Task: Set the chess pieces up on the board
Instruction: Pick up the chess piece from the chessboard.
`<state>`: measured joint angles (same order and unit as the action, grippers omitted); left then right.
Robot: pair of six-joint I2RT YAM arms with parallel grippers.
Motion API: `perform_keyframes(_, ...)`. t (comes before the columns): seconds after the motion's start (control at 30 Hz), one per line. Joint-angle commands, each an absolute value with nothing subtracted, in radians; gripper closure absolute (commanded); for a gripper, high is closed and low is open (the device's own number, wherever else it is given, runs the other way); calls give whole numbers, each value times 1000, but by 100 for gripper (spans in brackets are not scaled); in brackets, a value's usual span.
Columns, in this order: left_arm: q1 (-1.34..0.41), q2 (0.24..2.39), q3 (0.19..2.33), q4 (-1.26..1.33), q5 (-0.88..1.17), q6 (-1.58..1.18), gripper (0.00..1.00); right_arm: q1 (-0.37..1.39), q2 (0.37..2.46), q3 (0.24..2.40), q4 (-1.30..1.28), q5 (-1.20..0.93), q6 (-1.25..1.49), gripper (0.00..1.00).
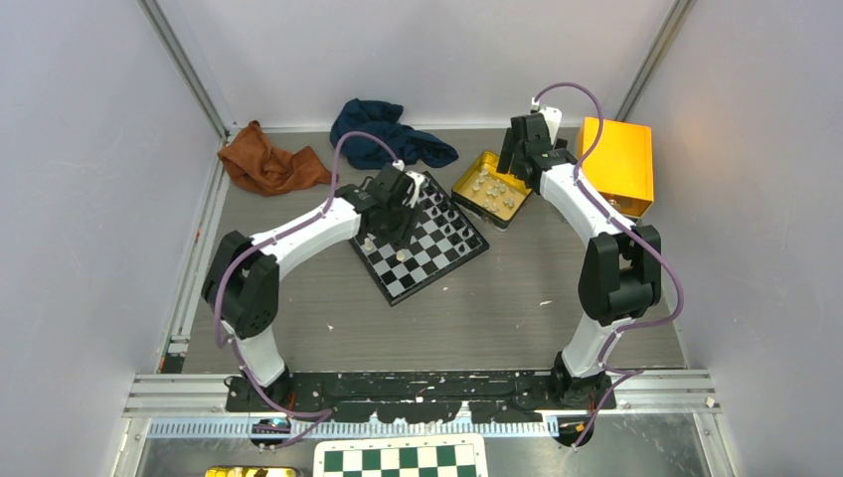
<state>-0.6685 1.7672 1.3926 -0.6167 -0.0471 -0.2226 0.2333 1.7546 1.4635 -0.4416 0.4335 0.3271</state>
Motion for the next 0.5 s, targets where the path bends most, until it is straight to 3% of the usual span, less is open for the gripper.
perform_keyframes(0.0, -674, 1784, 1391, -567, -33, -210, 49, 232, 1746, 1493, -404, 463, 325, 14)
perform_keyframes(0.47, -681, 1849, 1374, -554, -17, -218, 57, 229, 1746, 1480, -404, 461, 322, 14)
